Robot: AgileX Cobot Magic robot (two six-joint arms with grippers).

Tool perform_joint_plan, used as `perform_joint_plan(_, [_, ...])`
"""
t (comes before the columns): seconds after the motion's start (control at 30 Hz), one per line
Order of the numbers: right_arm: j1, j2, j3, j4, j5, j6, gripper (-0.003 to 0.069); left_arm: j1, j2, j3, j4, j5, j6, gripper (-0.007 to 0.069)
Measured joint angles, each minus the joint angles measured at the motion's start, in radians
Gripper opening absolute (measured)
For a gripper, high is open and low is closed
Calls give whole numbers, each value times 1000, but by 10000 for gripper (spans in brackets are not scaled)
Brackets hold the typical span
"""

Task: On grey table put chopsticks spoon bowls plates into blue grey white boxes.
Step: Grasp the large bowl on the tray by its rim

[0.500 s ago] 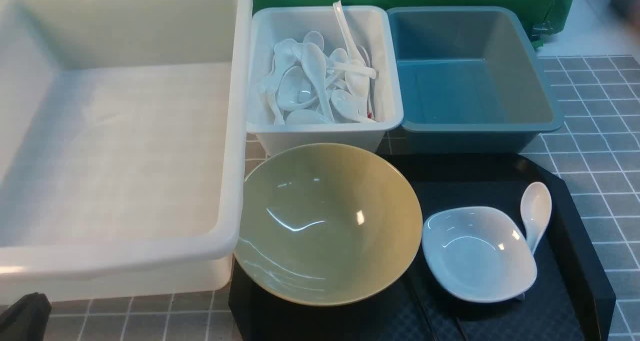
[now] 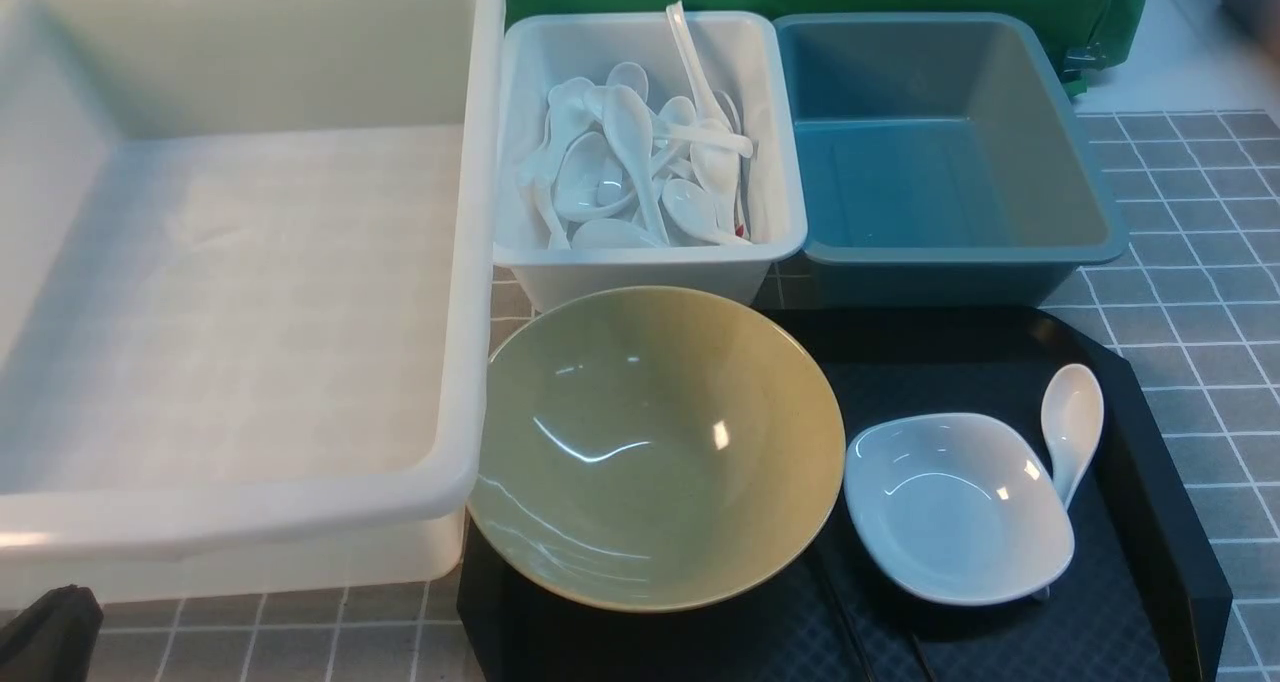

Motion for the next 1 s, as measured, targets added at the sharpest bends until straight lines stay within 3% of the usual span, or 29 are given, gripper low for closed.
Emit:
perform_joint_plan(0.77, [0,0,0,0,-17,-2,151,0,0,1,23,-26,0,-11])
perform_joint_plan(0.87, [0,0,0,0,-105,-2,152,0,0,2,23,-118,-4,-11])
perform_joint_plan(1.0, [0,0,0,0,-430,-1,154,0,0,2,23,-419,-5,-11])
